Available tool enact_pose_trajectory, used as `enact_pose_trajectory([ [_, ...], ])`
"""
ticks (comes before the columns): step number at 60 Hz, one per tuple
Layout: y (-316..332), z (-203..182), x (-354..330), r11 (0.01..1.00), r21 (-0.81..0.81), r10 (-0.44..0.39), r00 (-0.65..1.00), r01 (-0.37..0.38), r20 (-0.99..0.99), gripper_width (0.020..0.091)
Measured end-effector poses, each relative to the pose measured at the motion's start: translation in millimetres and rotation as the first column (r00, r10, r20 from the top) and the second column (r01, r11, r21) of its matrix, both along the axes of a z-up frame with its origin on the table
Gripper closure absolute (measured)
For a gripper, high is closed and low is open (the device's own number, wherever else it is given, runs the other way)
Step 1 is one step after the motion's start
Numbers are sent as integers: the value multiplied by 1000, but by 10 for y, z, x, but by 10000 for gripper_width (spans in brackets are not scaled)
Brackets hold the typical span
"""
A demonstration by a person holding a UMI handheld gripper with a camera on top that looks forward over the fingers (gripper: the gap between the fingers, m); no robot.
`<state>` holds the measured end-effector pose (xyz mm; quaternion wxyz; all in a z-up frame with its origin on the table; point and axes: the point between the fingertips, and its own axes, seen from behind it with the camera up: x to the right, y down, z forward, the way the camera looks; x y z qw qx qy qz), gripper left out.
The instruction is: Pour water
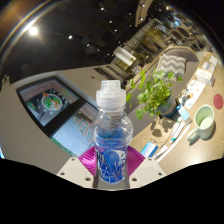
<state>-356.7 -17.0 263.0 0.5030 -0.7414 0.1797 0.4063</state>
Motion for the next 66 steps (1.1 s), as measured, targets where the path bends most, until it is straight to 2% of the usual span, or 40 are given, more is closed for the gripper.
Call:
enact_pose_trajectory([
  [8, 212, 116, 393, 995, -95, -31, 926, -5, -377, 756],
  [20, 535, -178, 973, 976, -213, -143, 619, -39, -772, 756],
  [30, 548, -444, 1351, 953, -291, -254, 288, -91, -923, 760],
  [36, 675, -689, 1403, 938, -329, -302, 211, -107, -930, 759],
  [45, 616, -719, 1321, 927, -344, -290, 297, -148, -910, 757],
  [53, 534, -593, 1293, 939, -309, -183, 539, -153, -822, 758],
  [61, 549, -326, 1494, 976, -201, -35, 842, -88, -539, 757],
  [66, 644, -90, 1711, 994, -104, -5, 953, -28, -302, 755],
])
